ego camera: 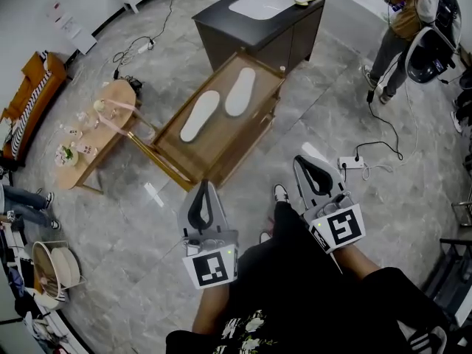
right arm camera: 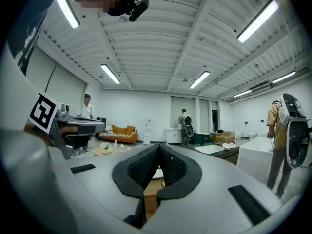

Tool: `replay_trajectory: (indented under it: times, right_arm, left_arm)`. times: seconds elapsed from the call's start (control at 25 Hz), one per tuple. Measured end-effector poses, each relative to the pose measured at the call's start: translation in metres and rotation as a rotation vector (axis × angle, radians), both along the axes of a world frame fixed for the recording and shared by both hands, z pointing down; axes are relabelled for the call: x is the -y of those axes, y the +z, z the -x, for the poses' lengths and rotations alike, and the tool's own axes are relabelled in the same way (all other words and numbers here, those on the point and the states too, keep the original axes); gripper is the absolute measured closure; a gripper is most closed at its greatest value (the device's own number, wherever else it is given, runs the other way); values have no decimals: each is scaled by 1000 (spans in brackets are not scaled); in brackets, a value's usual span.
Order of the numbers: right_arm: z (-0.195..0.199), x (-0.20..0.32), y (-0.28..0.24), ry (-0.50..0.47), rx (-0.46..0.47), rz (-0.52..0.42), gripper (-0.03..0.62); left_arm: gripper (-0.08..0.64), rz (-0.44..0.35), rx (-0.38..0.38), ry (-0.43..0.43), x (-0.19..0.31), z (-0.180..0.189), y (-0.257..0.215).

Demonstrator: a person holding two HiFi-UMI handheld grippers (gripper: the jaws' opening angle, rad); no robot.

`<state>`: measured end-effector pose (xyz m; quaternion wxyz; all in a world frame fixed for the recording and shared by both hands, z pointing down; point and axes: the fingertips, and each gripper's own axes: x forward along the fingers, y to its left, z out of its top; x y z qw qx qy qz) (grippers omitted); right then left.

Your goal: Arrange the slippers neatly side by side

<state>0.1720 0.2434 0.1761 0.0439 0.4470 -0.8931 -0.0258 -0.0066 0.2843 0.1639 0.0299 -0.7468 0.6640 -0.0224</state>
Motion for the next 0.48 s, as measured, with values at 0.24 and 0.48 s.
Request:
replay_trajectory:
  times: [0.24, 0.48]
  right_arm:
    - [9, 30, -3, -29, 13, -7, 595]
    - [3, 55, 0, -34, 28, -9, 595]
  left_arm:
    - [558, -3, 9, -30, 27, 10, -5]
    - [558, -10, 31, -26, 50, 0, -6]
